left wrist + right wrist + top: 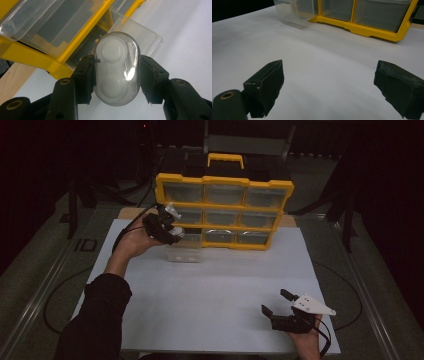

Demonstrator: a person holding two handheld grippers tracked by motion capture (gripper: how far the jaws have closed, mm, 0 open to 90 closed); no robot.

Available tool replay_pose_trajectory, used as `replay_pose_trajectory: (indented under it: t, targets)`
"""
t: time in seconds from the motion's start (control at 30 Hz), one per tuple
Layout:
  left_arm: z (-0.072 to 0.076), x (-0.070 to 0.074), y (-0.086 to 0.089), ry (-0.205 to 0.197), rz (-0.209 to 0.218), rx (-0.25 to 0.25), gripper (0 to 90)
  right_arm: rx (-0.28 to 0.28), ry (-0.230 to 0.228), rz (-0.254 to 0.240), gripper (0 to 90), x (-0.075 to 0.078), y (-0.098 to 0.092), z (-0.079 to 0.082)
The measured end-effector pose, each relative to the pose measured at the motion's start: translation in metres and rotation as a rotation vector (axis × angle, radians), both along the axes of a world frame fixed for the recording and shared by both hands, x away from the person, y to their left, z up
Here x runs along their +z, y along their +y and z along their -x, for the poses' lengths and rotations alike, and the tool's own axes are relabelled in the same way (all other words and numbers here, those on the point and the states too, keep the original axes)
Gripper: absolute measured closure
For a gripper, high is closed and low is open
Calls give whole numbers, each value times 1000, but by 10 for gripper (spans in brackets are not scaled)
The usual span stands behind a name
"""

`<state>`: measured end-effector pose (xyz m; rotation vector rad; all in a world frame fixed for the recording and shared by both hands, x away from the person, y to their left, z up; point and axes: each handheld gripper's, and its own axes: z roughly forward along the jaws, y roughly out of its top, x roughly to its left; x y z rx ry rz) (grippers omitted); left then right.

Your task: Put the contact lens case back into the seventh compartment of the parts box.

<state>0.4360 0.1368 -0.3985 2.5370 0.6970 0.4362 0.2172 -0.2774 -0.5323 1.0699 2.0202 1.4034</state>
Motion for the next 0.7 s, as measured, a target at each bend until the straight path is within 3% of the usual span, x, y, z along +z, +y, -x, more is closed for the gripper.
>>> replay_pose_trajectory:
  t: [0.5, 0.7]
  targets:
    - [-11, -13, -10, 32, 0, 39, 493, 2, 2, 0, 91, 0, 0, 0]
    - [-15, -21, -15, 49, -25, 47, 491, -1, 3, -2, 91, 0, -1, -1]
